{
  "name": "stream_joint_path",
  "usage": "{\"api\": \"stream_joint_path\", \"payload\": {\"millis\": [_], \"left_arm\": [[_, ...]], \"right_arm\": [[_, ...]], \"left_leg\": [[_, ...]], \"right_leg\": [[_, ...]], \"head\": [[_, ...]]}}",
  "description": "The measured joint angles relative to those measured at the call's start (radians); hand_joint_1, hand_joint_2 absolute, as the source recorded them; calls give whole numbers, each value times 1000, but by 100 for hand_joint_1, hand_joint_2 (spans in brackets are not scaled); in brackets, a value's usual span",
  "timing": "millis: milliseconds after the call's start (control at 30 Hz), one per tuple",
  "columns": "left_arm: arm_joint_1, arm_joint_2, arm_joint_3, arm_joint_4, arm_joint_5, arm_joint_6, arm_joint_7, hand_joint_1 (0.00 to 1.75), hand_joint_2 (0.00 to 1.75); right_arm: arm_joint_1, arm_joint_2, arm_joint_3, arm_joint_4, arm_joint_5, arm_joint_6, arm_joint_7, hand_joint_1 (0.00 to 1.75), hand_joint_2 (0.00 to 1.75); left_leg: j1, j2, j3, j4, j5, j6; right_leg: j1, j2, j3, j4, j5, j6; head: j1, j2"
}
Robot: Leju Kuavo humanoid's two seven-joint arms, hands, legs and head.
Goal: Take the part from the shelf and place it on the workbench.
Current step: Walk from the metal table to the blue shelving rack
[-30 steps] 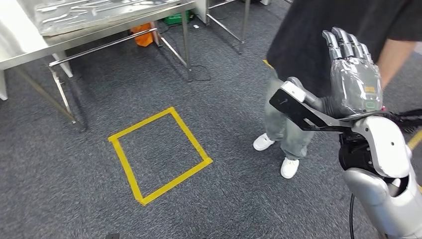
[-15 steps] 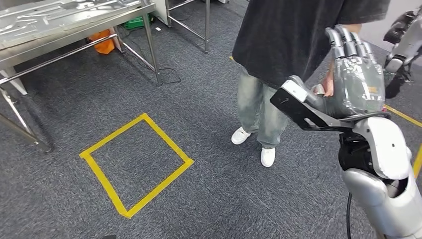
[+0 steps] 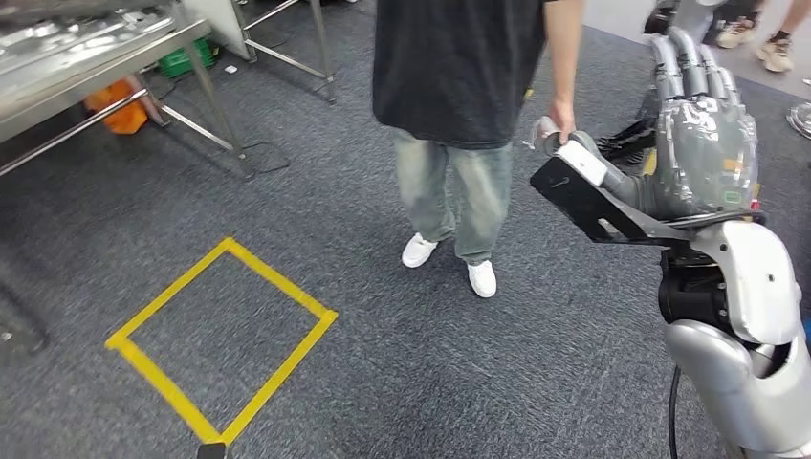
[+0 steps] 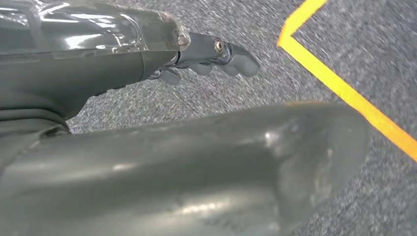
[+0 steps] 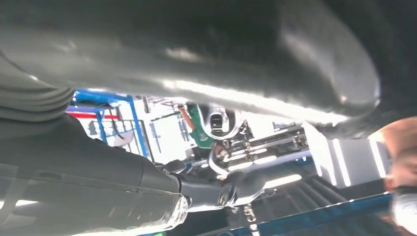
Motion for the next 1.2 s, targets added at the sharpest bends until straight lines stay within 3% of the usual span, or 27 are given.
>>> {"api": "stream_joint_path", "payload": {"millis": [67,100,133,167,233,300,367,400,467,533,567,600,633,667,733,767,833,867,900,967,1033,1100,1133,1200], "left_arm": [[4,0,0,0,0,0,0,0,0],[5,0,0,0,0,0,0,0,0],[6,0,0,1,1,0,0,0,0],[6,1,0,1,1,0,0,0,0],[6,4,0,1,1,0,0,0,0],[7,7,0,1,2,0,-3,0,0],[8,7,0,1,4,3,-8,0,0],[7,8,0,1,6,5,-11,0,0],[6,10,0,1,9,9,-17,0,0],[8,13,0,1,13,12,-22,0,0],[9,15,0,1,15,13,-23,0,0],[11,18,0,2,17,15,-24,0,0],[13,20,0,2,19,16,-24,0,0],[14,23,0,2,21,17,-24,0,0],[15,26,1,2,26,18,-24,0,0],[16,28,1,2,30,18,-25,0,0],[21,33,2,2,39,19,-30,0,0],[23,35,2,2,44,19,-34,0,0],[24,38,2,2,48,19,-39,0,0],[24,43,2,2,53,19,-45,0,0],[27,47,2,2,55,19,-46,0,0],[34,48,3,2,57,20,-44,0,0],[37,49,3,2,58,20,-43,0,0],[40,51,3,3,59,20,-42,0,0]], "right_arm": [[1,1,3,1,-1,0,0,0,0],[1,1,4,2,-1,0,0,0,0],[1,1,5,2,-1,0,0,0,0],[1,1,5,2,-1,0,0,0,0],[-1,1,5,3,-2,-1,0,0,0],[-1,2,4,3,-3,-10,0,0,0],[1,2,4,4,-5,-29,0,0,0],[4,1,2,4,-6,-41,0,0,0],[12,-2,-2,0,-7,-72,0,0,0],[35,-2,-10,-3,-9,-108,0,0,0],[51,-2,-14,-4,-11,-125,0,0,0],[68,-1,-19,-5,-13,-140,0,0,0],[83,-2,-24,-8,-14,-154,0,0,0],[96,-2,-29,-12,-15,-167,0,0,0],[117,-2,-40,-21,-15,-189,0,0,0],[125,-2,-46,-26,-15,-201,0,0,0],[140,-4,-54,-34,-12,-229,0,0,0],[147,-5,-56,-39,-11,-243,0,0,0],[153,-7,-58,-44,-10,-257,0,0,0],[158,-10,-65,-54,-9,-279,0,0,0],[161,-11,-69,-58,-9,-292,0,0,0],[167,-10,-70,-59,-10,-296,0,0,0],[170,-10,-69,-59,-10,-297,0,0,0],[172,-10,-69,-59,-10,-299,0,0,0]], "left_leg": [[0,-10,-65,127,-48,-1],[0,-10,-82,153,-46,0],[0,-11,-81,140,-23,3],[0,-18,-62,90,15,8],[3,-72,-5,-41,88,21],[4,-108,29,-116,107,26],[3,-87,39,-131,100,23],[4,-73,41,-135,101,25],[8,-44,48,-143,101,31],[9,-13,51,-145,99,36],[8,3,52,-145,97,36],[8,18,53,-145,95,36],[8,32,55,-145,92,35],[8,46,58,-145,89,33],[6,70,68,-145,81,25],[3,81,71,-144,77,20],[-2,102,76,-144,71,10],[-2,114,79,-144,69,5],[0,110,82,-142,63,-1],[5,50,66,-98,29,-10],[8,-11,8,22,-34,-14],[8,-13,-56,136,-68,-12],[7,-12,-69,149,-57,-10],[7,-23,-41,65,17,0]], "right_leg": [[2,18,0,0,0,-3],[3,29,0,1,0,-4],[4,41,0,1,0,-4],[5,52,1,2,0,-3],[5,73,-1,5,-2,-1],[2,95,-9,9,-3,7],[-2,120,-16,10,-1,18],[-2,121,-18,11,-3,24],[0,83,-41,59,-35,36],[-1,32,-104,184,-97,50],[-4,22,-136,246,-120,55],[-6,16,-157,285,-127,59],[-8,13,-158,285,-114,61],[-9,7,-139,246,-84,61],[-6,-29,-68,110,-15,59],[-3,-47,-39,54,3,52],[5,-61,-20,13,5,35],[6,-50,-22,11,4,25],[5,-40,-22,10,5,18],[0,-21,-20,7,7,5],[0,-2,-19,6,8,-4],[3,22,-19,6,7,-8],[5,35,-18,7,7,-9],[7,62,-16,9,4,-8]], "head": [[-8,0],[-11,0],[-12,0],[-13,0],[-15,0],[-15,0],[-15,0],[-14,0],[-6,0],[5,0],[10,0],[14,0],[17,0],[20,0],[23,0],[24,0],[22,0],[19,0],[17,0],[9,0],[-3,0],[-11,0],[-12,0],[-14,0]]}}
